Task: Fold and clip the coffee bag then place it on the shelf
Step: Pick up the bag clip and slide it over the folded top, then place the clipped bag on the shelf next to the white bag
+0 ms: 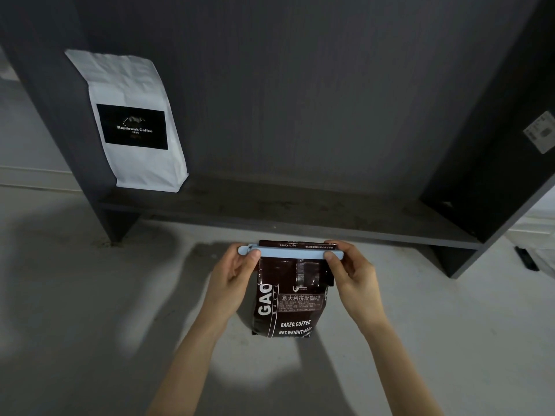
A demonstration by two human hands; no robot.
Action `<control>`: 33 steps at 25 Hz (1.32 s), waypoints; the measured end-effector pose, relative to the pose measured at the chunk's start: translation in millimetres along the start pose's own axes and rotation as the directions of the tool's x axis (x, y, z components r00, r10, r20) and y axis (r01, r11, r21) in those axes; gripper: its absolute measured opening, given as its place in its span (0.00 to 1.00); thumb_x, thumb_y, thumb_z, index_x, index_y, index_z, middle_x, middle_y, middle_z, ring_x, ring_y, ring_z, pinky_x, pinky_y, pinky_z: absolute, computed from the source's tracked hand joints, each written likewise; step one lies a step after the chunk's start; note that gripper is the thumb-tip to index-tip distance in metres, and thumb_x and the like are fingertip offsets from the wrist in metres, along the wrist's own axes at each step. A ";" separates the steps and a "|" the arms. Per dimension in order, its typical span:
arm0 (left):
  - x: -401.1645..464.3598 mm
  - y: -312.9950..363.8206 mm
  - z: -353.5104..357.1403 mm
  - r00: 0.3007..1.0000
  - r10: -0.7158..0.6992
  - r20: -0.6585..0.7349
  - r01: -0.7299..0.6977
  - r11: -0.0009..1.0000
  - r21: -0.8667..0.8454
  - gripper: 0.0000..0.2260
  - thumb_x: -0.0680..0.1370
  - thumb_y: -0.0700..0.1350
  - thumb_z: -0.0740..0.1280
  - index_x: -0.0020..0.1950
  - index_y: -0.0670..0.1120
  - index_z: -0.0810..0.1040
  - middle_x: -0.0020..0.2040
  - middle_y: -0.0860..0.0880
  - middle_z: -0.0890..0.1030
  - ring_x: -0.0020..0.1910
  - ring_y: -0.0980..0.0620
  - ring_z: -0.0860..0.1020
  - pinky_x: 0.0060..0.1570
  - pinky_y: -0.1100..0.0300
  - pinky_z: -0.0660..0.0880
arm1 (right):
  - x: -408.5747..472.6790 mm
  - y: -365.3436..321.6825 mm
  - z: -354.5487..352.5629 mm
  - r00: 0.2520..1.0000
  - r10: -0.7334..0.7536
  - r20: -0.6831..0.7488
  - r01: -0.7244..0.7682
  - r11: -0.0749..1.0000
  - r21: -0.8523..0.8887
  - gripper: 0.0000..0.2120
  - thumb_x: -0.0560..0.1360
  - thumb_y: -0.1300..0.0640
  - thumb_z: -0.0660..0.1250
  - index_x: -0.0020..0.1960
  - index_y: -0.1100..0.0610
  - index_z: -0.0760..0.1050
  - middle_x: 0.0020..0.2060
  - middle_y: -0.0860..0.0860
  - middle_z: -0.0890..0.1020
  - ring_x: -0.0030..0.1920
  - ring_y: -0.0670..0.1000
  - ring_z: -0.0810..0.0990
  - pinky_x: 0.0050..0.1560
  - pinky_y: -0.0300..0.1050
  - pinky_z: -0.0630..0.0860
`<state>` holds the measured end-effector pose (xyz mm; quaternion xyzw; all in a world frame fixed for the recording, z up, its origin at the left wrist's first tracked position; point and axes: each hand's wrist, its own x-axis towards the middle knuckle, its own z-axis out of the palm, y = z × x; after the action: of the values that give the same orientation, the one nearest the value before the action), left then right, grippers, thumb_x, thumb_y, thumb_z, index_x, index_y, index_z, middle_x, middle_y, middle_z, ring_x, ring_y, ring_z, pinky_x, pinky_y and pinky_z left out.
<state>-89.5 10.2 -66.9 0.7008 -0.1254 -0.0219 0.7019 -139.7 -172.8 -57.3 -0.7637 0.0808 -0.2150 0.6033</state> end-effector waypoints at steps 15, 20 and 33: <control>1.3 0.3 4.0 0.998 0.043 -0.043 -0.043 0.999 0.013 0.05 0.75 0.43 0.62 0.43 0.51 0.76 0.41 0.57 0.82 0.41 0.68 0.78 0.39 0.78 0.70 | -2.9 5.9 0.9 1.000 0.015 -0.009 -0.014 0.999 0.031 0.12 0.74 0.57 0.63 0.51 0.40 0.71 0.46 0.57 0.81 0.47 0.54 0.81 0.45 0.51 0.80; 1.1 -5.6 -6.2 0.999 -0.005 0.049 0.006 1.000 -0.023 0.08 0.73 0.45 0.65 0.47 0.58 0.76 0.43 0.69 0.82 0.48 0.71 0.77 0.42 0.80 0.69 | -14.2 25.8 2.4 0.997 0.066 0.044 -0.068 0.997 0.035 0.14 0.73 0.58 0.64 0.58 0.49 0.70 0.49 0.50 0.81 0.52 0.52 0.80 0.54 0.47 0.76; -20.4 -59.2 -10.9 0.969 -0.204 0.139 0.130 0.900 0.417 0.22 0.73 0.43 0.66 0.67 0.45 0.67 0.67 0.47 0.72 0.63 0.54 0.69 0.59 0.58 0.68 | -37.6 54.2 12.6 0.975 0.198 0.101 -0.179 0.969 -0.170 0.22 0.71 0.65 0.66 0.63 0.52 0.69 0.56 0.49 0.80 0.58 0.49 0.77 0.57 0.44 0.76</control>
<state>-98.4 24.1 -128.3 0.8340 -0.1292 -0.1189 0.5231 -160.5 -161.3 -120.1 -0.8096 0.1344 -0.1041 0.5617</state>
